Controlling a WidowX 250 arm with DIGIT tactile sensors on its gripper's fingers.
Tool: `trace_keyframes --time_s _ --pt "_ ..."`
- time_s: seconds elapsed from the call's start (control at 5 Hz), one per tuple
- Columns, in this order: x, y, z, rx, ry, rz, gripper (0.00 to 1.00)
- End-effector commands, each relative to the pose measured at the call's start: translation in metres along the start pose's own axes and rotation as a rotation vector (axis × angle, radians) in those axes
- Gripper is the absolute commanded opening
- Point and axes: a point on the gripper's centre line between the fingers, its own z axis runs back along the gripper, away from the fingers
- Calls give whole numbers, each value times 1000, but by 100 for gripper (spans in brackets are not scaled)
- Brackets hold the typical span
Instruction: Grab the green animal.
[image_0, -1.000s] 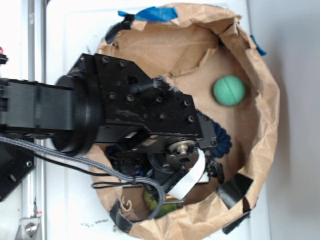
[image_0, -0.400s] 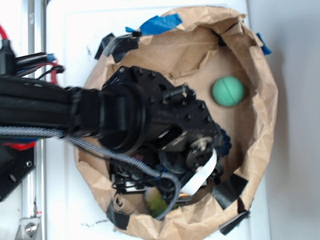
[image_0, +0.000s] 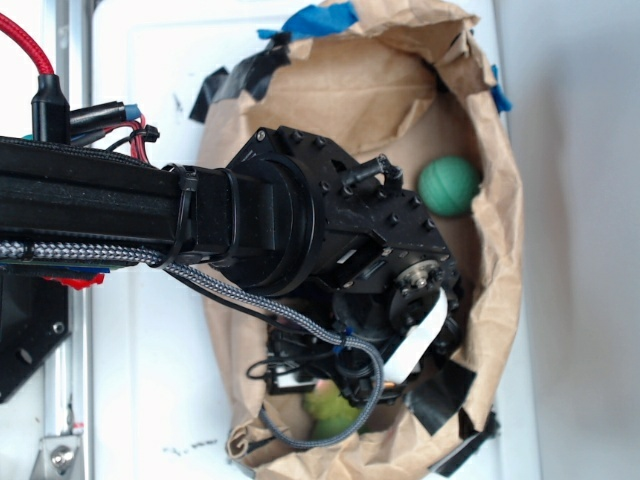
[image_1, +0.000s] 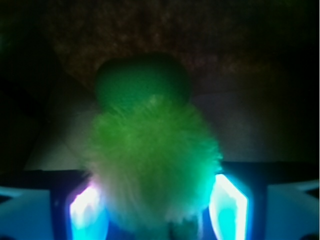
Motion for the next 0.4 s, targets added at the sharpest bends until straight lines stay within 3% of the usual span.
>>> trace_keyframes --time_s 0.0,0.2 --pt "12 -15 2 48 41 -23 0" --pt "4 -16 45 172 45 67 0"
